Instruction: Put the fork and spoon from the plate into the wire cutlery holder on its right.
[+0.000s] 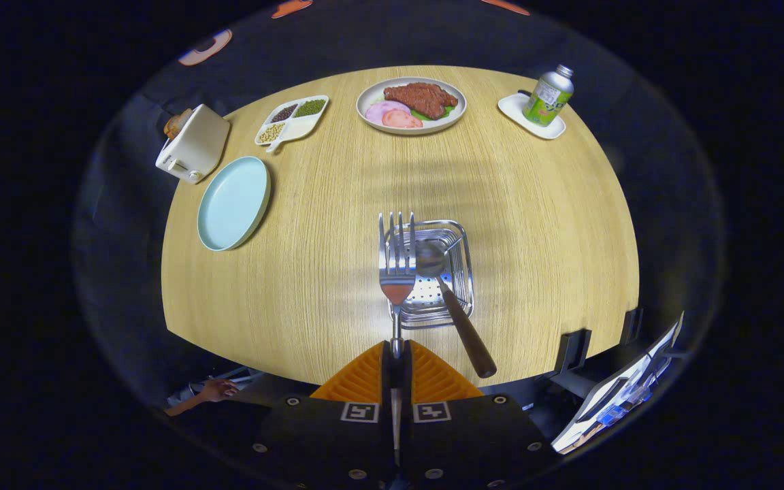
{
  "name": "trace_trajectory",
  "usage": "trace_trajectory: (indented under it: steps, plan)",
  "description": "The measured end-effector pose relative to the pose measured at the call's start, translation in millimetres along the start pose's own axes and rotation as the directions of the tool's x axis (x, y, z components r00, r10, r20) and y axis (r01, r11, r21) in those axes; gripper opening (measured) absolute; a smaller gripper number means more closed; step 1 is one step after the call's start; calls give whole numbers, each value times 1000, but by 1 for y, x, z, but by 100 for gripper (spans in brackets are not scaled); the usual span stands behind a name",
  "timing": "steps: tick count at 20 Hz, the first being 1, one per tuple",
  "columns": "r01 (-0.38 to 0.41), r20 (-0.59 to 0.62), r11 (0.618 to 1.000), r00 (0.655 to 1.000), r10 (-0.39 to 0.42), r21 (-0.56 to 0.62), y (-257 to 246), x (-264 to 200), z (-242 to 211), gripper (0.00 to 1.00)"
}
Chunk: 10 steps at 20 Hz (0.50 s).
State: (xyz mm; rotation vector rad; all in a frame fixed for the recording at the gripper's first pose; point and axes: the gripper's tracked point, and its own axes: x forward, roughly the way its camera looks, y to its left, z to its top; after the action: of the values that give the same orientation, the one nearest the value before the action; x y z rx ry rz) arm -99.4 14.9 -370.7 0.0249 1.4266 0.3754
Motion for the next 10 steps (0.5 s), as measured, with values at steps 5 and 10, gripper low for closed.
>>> trace_trajectory:
  steps: [5,10]
  plan:
    - [-35,-18,999,999,35,38,-3,8,-1,5]
    - [-44,-8,998,999,44,46,-8,13,7,10]
